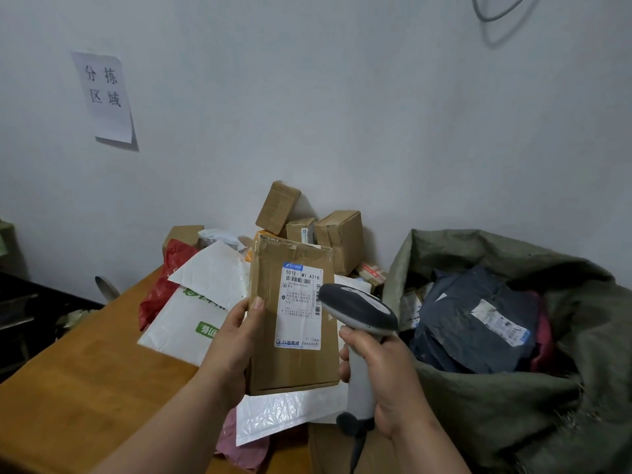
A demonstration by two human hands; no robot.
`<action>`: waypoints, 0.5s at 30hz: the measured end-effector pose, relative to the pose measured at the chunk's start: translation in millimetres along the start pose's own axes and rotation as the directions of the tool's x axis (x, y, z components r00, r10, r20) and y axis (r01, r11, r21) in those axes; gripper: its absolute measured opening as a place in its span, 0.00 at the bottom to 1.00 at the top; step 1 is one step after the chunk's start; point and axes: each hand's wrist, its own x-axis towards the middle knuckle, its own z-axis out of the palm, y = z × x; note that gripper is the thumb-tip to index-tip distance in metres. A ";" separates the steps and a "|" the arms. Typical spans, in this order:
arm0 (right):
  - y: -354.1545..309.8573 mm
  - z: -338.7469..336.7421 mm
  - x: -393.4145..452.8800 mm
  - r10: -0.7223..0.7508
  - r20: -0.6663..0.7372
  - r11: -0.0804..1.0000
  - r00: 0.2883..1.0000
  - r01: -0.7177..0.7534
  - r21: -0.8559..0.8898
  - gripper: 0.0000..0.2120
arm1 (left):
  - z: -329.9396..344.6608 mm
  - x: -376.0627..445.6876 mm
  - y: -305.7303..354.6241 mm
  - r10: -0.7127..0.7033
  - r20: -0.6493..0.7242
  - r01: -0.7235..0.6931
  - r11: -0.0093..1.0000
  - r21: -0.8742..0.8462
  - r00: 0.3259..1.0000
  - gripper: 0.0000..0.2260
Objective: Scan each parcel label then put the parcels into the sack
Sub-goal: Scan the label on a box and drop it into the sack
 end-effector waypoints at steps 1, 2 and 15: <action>0.9 -0.1 0.9 0.006 -0.029 1.000 1.000 -0.007 -0.019 0.07 | -0.1 1.8 -0.2 -0.006 0.008 0.006 1.000 -0.004 1.000 0.19; 2.4 -0.6 2.4 0.013 -0.062 0.999 0.998 -0.015 -0.042 0.07 | 0.1 3.9 -0.3 -0.013 0.017 0.013 1.000 -0.007 1.000 0.18; 26.5 -71.4 13.6 0.222 -0.046 0.949 0.974 -0.205 0.239 0.30 | 77.8 38.8 -17.6 -0.127 0.301 0.122 0.992 0.035 0.945 0.19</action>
